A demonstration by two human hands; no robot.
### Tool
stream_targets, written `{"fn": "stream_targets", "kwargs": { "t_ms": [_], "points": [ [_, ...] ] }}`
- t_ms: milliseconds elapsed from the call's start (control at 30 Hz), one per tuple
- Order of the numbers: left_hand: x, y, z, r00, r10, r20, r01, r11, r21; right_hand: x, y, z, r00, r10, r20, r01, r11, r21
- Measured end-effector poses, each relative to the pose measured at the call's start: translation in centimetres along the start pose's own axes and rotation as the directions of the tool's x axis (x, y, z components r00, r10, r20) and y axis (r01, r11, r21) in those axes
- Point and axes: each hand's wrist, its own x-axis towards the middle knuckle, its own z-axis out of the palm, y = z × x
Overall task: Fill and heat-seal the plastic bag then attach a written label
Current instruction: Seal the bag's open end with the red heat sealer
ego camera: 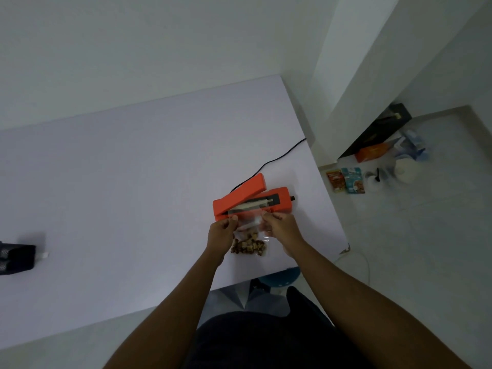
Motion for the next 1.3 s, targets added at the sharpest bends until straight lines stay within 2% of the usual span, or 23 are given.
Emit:
{"fn": "stream_targets", "kwargs": {
  "t_ms": [467,700,1300],
  "points": [
    [0.4,0.4,1.1,0.996,-0.045,-0.071,0.038,0.995,-0.094,0.7,0.0,0.2,0.999,-0.011,-0.042,0.009,0.999,-0.037],
    [1.2,0.0,1.7,0.983,-0.124,-0.136,0.112,0.989,-0.091,1.4,0.2,0.3,0.997,-0.007,-0.08,0.004,0.999,-0.046],
    [1.8,0.1,2.0,0.968,-0.162,-0.192,0.139,0.982,-0.129,1.9,0.8,0.2,0.992,0.015,-0.122,-0.022,0.998,-0.052]
  ]
}}
